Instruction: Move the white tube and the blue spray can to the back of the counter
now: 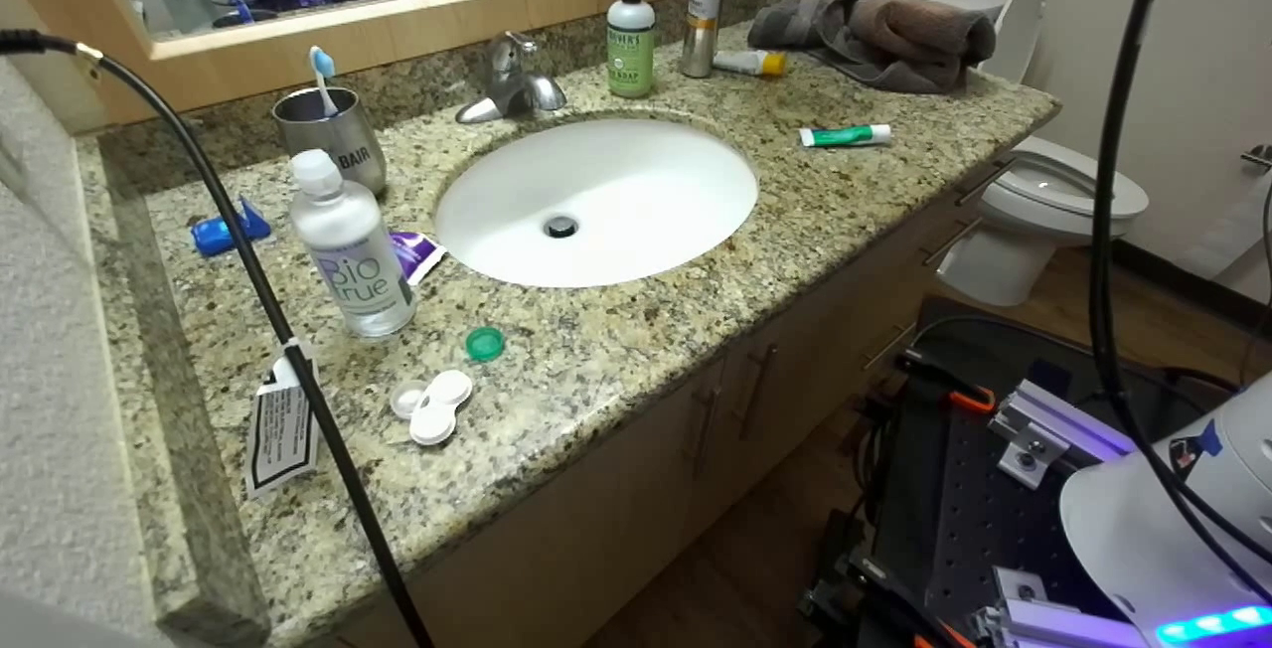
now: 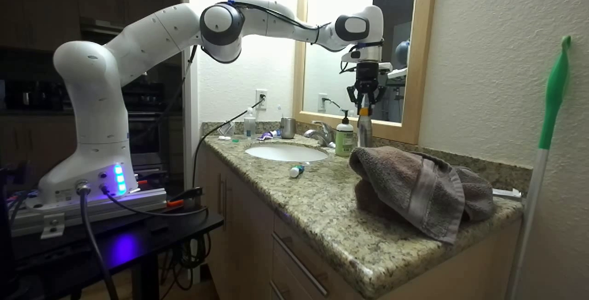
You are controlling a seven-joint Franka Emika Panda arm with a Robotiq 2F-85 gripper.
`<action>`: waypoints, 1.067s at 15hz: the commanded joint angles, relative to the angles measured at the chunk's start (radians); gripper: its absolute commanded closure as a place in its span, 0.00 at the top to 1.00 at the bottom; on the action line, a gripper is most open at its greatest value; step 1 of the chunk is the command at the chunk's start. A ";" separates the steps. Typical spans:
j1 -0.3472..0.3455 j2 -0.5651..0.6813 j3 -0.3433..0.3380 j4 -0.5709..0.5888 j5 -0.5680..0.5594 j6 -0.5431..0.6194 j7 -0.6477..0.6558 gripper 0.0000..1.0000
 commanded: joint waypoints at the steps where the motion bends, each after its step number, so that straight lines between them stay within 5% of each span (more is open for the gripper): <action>1: -0.055 0.046 0.053 0.102 0.042 -0.061 0.080 0.13; 5: -0.083 0.086 0.072 0.162 0.028 -0.043 0.125 0.13; 7: -0.086 0.103 0.075 0.196 0.019 -0.039 0.152 0.64; 10: -0.094 0.108 0.095 0.251 0.020 -0.043 0.154 0.74; 13: -0.109 0.087 0.136 0.293 0.028 -0.079 0.109 0.96; 16: -0.120 0.003 0.157 0.244 0.001 -0.152 -0.012 1.00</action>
